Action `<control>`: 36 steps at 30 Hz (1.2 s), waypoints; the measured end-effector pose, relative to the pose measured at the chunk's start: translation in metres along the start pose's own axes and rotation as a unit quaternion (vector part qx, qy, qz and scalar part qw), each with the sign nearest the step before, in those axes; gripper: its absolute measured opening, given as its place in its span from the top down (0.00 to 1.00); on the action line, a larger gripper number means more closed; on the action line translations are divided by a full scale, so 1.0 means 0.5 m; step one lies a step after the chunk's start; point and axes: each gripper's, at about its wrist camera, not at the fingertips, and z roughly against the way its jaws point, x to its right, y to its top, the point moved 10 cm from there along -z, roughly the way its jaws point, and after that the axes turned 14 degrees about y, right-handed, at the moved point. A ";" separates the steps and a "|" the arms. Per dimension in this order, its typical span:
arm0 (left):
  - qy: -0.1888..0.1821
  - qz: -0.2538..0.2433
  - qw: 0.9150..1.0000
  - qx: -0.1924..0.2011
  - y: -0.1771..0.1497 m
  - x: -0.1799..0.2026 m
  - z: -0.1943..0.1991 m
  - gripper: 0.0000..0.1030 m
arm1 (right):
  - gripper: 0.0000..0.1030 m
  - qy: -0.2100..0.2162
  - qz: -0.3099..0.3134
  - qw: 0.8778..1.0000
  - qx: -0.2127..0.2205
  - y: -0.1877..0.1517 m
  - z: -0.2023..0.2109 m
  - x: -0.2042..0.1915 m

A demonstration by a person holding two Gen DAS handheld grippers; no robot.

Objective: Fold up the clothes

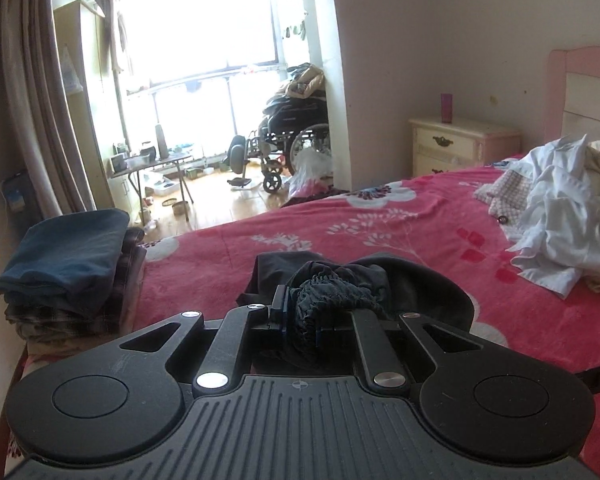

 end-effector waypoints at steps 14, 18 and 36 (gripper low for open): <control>-0.003 0.000 1.000 0.002 -0.003 0.002 0.001 0.91 | 0.34 0.000 0.000 1.000 -0.003 -0.002 -0.003 -0.002; -0.003 0.002 1.000 0.002 -0.004 0.001 0.002 0.91 | 0.34 0.000 0.000 1.000 -0.003 -0.003 -0.002 -0.003; -0.004 0.000 1.000 0.001 -0.005 0.005 0.002 0.91 | 0.34 0.002 0.000 1.000 -0.006 -0.007 -0.004 -0.004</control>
